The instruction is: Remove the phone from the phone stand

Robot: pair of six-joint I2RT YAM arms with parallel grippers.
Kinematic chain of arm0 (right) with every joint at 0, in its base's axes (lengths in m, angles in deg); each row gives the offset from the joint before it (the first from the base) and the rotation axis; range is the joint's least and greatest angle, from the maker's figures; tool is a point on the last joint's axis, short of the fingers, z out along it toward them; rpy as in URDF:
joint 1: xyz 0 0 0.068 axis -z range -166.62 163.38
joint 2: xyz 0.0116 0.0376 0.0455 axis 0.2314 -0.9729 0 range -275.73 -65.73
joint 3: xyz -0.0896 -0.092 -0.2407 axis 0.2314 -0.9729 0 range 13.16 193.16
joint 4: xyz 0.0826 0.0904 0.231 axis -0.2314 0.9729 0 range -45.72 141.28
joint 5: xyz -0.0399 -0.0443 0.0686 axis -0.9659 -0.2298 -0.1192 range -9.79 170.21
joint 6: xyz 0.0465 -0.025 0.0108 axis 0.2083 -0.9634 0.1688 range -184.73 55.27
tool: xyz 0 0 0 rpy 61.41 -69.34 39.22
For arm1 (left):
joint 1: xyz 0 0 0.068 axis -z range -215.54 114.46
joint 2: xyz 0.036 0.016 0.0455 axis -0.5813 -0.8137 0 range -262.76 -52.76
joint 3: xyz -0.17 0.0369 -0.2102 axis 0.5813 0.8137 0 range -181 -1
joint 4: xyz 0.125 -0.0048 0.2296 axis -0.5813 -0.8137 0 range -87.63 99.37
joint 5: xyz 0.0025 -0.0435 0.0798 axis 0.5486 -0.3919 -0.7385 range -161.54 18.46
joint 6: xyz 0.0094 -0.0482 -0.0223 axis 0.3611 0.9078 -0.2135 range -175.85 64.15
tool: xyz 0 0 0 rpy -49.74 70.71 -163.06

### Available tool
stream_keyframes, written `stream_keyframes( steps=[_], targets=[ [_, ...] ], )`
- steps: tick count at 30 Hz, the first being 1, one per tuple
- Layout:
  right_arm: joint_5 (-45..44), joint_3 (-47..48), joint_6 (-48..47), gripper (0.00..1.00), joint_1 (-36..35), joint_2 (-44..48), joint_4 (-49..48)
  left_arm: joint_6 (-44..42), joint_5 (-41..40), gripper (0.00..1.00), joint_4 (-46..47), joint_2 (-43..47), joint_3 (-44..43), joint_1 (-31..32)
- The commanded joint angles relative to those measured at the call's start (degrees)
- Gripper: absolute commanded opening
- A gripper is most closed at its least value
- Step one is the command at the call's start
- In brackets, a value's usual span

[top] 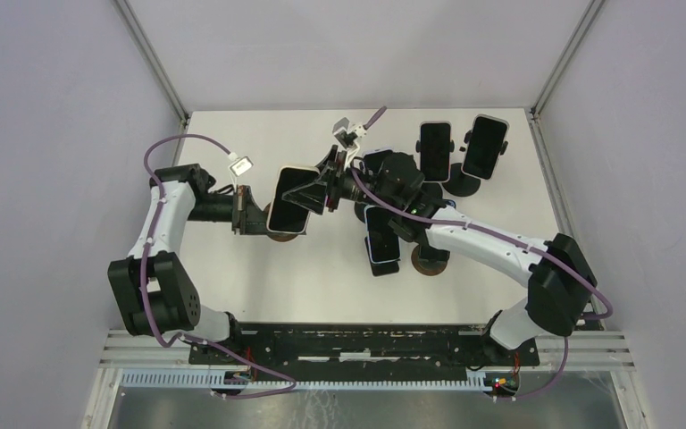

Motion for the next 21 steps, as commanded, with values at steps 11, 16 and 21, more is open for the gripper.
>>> stream_keyframes(
  steps=[11,16,21],
  targets=[
    [-3.42,2.63,-1.78,0.40,2.39,5.47,-0.53,0.30,5.51,0.02,-0.43,-2.00,-0.52,0.22],
    [-2.88,3.24,-1.58,0.19,2.58,5.29,-0.71,0.65,5.36,0.02,-0.43,-2.19,-1.00,0.25],
    [-2.51,4.54,-0.58,0.04,3.19,5.14,-1.03,0.43,4.10,0.02,-0.43,-2.87,-1.16,0.21]
  ],
)
